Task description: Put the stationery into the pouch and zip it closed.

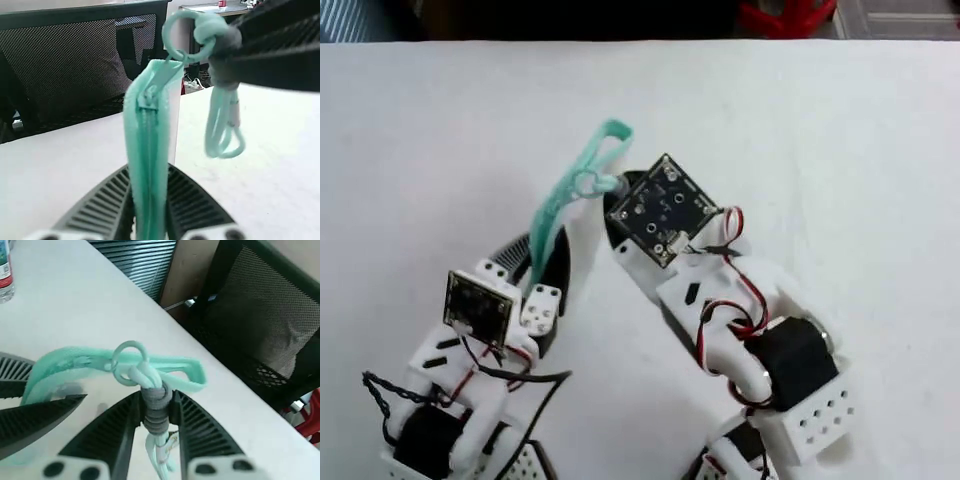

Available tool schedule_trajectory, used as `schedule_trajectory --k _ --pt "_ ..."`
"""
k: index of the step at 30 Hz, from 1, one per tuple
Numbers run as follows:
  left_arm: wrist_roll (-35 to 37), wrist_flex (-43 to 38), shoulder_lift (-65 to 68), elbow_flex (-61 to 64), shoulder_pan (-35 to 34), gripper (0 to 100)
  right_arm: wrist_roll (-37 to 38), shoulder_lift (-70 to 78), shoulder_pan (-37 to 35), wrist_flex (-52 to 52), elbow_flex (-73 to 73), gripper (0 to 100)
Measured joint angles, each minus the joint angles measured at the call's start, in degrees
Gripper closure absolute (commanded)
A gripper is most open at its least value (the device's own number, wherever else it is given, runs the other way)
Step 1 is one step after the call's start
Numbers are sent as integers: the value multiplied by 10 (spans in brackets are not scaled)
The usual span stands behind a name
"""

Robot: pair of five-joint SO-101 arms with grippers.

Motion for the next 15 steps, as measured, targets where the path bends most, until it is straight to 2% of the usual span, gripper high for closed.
schedule_trajectory --k 4,10,15 --pt "0 0 0 -1 0 978 4 25 33 -10 -57 981" --pt "0 8 0 -3 0 979 5 126 34 -10 -164 981" --pt "0 34 -2 -3 -5 979 2 202 92 -30 -304 981"
